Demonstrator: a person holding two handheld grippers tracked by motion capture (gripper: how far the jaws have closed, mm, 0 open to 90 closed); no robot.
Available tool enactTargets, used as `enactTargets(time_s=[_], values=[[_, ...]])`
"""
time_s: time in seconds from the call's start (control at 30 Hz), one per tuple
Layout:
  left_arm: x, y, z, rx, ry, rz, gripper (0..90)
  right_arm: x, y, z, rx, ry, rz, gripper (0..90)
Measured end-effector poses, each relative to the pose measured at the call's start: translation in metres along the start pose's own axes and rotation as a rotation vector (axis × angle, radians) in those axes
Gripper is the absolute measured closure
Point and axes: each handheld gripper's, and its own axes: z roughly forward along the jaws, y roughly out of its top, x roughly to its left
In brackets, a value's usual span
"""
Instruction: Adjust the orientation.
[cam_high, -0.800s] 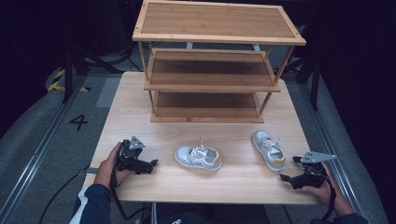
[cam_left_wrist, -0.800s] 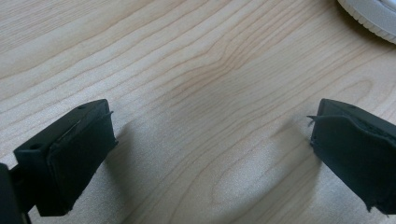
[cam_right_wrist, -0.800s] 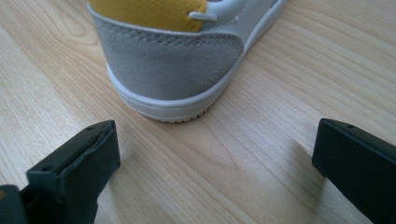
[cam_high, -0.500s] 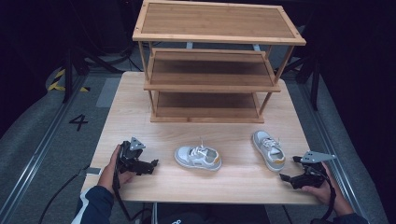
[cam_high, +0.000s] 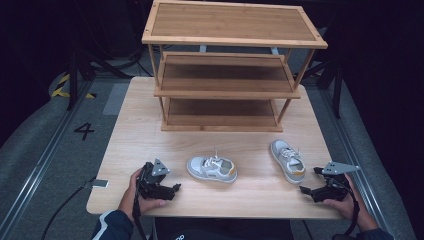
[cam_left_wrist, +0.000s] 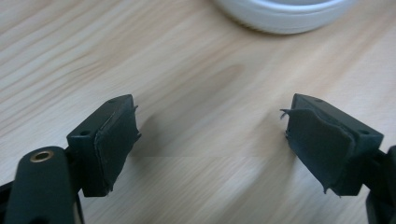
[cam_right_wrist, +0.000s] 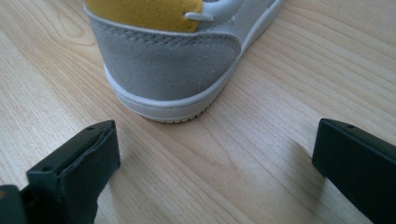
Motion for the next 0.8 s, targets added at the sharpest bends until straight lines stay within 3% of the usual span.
enactTargets(time_s=[0.03,0.13,0.43,0.8], values=[[-0.005,0.004,0.003,-0.005,-0.004,0.026,17.8,0.000,0.000,0.000,0.000,0.001,-0.001,1.1],[-0.007,0.009,0.007,-0.004,-0.016,0.037,18.1,0.000,0.000,0.000,0.000,0.001,-0.001,1.1],[0.003,0.029,0.024,-0.020,-0.004,0.052,20.4,-0.001,0.000,0.000,0.000,0.004,-0.002,1.1],[0.018,0.040,0.036,-0.034,0.003,0.019,20.3,-0.001,0.000,0.000,-0.001,0.005,-0.003,1.1]])
